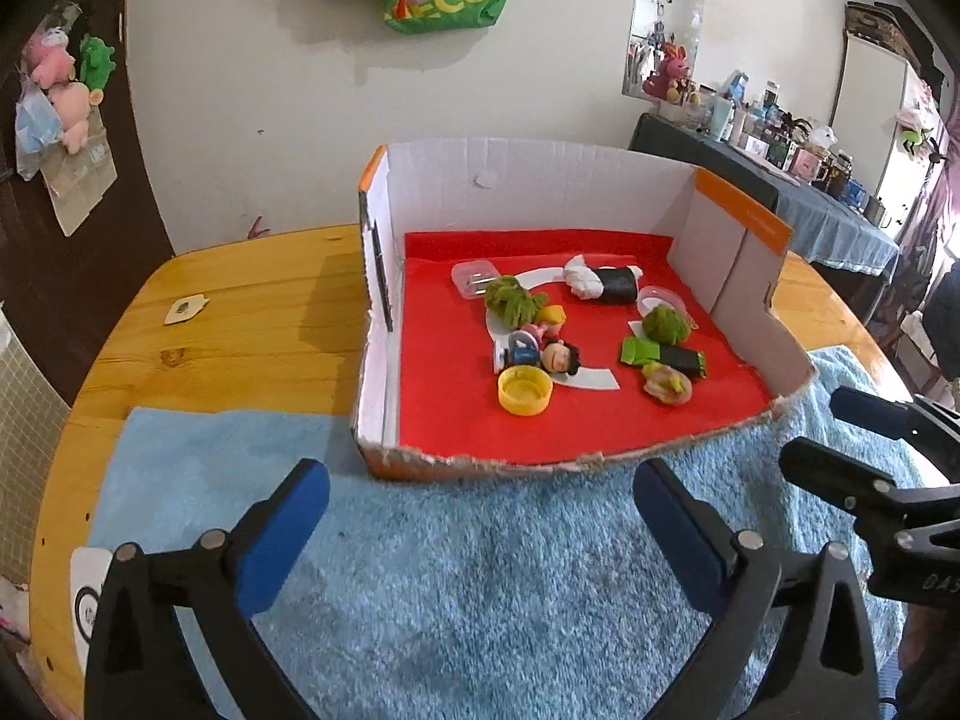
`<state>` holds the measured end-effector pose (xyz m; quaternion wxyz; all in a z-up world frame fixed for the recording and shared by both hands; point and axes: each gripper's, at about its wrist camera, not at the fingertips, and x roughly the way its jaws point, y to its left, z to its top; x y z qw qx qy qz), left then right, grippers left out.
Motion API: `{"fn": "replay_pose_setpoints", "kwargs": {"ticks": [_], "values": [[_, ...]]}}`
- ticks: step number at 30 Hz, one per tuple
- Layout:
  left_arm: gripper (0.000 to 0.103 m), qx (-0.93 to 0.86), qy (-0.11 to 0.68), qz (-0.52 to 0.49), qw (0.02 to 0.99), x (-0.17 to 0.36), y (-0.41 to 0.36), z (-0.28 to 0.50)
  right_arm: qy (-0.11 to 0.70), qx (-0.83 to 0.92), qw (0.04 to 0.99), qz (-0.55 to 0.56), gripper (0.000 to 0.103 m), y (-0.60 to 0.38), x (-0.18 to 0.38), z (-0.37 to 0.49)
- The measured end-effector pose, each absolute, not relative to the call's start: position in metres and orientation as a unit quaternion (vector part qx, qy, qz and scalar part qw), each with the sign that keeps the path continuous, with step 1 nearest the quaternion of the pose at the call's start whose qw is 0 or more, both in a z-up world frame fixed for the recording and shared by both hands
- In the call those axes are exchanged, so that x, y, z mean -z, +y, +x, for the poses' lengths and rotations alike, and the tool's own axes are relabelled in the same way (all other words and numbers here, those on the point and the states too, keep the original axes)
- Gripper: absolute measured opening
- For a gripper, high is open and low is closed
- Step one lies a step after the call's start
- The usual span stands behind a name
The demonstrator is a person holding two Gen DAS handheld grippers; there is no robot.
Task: Organize objects
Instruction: 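Withdraw both open tools from the box back over the towel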
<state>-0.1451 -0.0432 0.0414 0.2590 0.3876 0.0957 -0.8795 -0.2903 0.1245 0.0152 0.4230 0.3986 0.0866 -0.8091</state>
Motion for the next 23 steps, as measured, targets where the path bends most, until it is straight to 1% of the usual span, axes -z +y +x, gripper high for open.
{"fn": "replay_pose_setpoints", "kwargs": {"ticks": [2, 7, 16, 20, 23], "values": [[0.103, 0.878, 0.095, 0.388, 0.263, -0.040, -0.040, -0.141, 0.082, 0.810, 0.421, 0.399, 0.083, 0.131, -0.014, -0.287], [0.103, 0.869, 0.063, 0.393, 0.293, -0.034, -0.026, -0.132, 0.074, 0.813, 0.412, 0.405, 0.083, 0.144, -0.008, -0.280], [0.103, 0.867, 0.091, 0.394, 0.291, -0.014, -0.024, -0.117, 0.062, 0.809, 0.406, 0.420, 0.083, 0.155, 0.011, -0.272], [0.103, 0.867, 0.089, 0.389, 0.298, -0.012, -0.019, -0.113, 0.063, 0.806, 0.405, 0.428, 0.083, 0.156, 0.019, -0.269], [0.103, 0.872, 0.105, 0.394, 0.271, -0.012, -0.020, -0.115, 0.064, 0.806, 0.404, 0.428, 0.083, 0.156, 0.020, -0.268]]}}
